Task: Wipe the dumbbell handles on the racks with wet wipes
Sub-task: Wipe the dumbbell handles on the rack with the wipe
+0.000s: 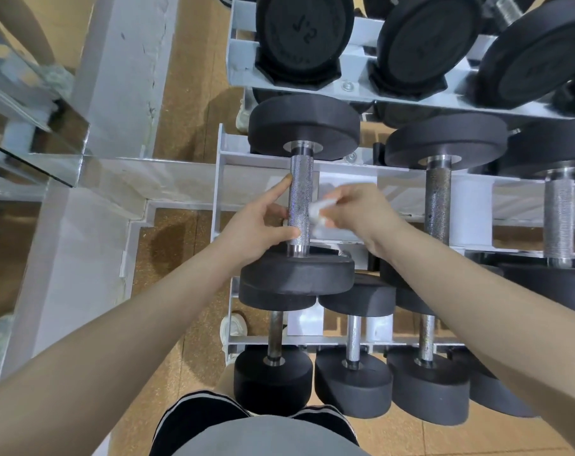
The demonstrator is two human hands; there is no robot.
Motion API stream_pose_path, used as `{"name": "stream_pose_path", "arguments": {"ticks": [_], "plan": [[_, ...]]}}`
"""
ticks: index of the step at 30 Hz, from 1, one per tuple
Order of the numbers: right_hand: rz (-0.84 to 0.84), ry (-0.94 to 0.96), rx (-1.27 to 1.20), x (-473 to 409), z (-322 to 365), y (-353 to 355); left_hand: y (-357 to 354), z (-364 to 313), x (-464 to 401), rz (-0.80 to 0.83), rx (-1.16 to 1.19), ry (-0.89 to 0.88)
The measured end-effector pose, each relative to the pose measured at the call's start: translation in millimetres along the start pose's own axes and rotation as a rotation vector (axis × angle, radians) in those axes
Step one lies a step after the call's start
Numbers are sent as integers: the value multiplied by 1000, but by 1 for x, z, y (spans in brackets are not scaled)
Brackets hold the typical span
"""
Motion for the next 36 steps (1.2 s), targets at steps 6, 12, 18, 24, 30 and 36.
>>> {"name": "stream_pose_path", "arguments": {"ticks": [6,12,18,24,30,36], "plan": [[-72,-91,-578,-45,-2,-16,0,0,-1,10,-39,-1],[210,-84,-120,-11,-32,-31,0,0,-2,17,-43,-24],[48,-176,-338,-15,-16,-14,1,4,-4,25,2,-25],[-131,-44,-512,-26,8,-10,0,4,-4,29,-25,-11],[144,-44,45,16,-14,-18,1,9,-8,49,64,-12],[-181,65,25,-6,4,12,0,8,-7,51,71,-11]]}}
Point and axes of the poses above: each hand's wrist, its own x-axis away from the middle knuckle, its own y-axis out of the back of the hand, z = x × y, the point moved 8 cm from there along -x, towards the middle knuckle, and after that the axes turned 15 degrees about x, right-handed, at the moved point
